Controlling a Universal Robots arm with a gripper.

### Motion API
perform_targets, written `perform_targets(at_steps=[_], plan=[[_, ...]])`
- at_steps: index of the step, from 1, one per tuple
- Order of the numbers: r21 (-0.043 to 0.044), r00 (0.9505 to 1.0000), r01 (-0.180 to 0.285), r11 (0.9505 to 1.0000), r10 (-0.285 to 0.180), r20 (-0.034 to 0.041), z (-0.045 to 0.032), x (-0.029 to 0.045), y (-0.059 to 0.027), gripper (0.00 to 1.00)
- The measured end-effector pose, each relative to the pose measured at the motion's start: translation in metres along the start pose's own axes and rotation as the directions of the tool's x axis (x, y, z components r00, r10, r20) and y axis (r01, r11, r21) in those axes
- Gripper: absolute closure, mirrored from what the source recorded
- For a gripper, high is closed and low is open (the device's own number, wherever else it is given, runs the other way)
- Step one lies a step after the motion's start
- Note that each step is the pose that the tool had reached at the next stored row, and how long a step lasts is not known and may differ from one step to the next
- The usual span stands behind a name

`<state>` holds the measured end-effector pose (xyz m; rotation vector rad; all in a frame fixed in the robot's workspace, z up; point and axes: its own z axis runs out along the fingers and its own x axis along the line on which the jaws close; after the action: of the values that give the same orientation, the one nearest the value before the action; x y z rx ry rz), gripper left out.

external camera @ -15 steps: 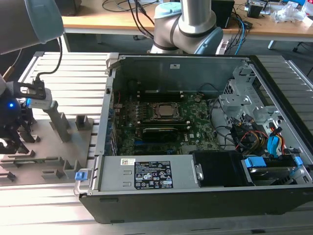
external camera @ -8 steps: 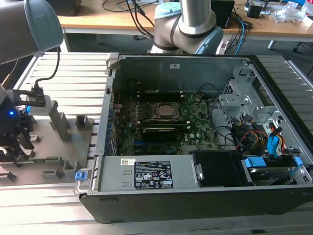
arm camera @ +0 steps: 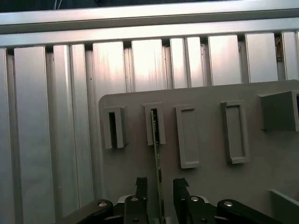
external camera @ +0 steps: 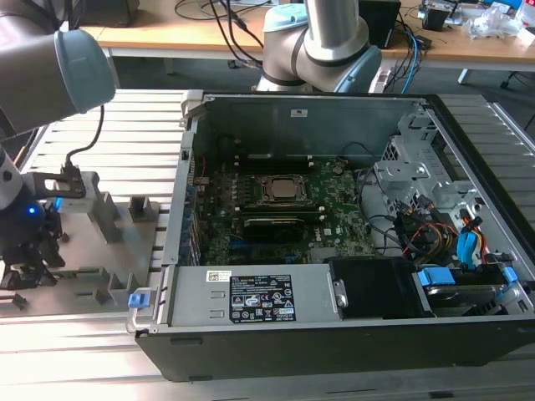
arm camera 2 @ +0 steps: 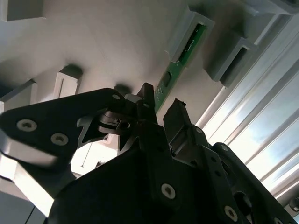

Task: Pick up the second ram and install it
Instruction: 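Pick up the second ram and move it above second insertion slot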

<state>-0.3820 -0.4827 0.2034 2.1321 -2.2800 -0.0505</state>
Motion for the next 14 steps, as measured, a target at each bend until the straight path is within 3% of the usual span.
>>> perform_targets(at_steps=[7,8,9,11,14], plan=[[-0.0001,1.0,0.0,1.0,0.0,0.0,0.0034,0.0001,-0.0001,0.64],[-0.0001,1.0,0.0,1.0,0.0,0.0,0.0034,0.0001,-0.0001,0.72],[-0.0001,1.0,0.0,1.0,0.0,-0.0001,0.0035,0.0001,-0.0001,0.72],[-0.0001,1.0,0.0,1.0,0.0,-0.0001,0.0039,0.0001,-0.0002,0.86],[-0.0001,1.0,0.0,1.0,0.0,-0.0001,0.0043,0.0001,-0.0002,0.86]])
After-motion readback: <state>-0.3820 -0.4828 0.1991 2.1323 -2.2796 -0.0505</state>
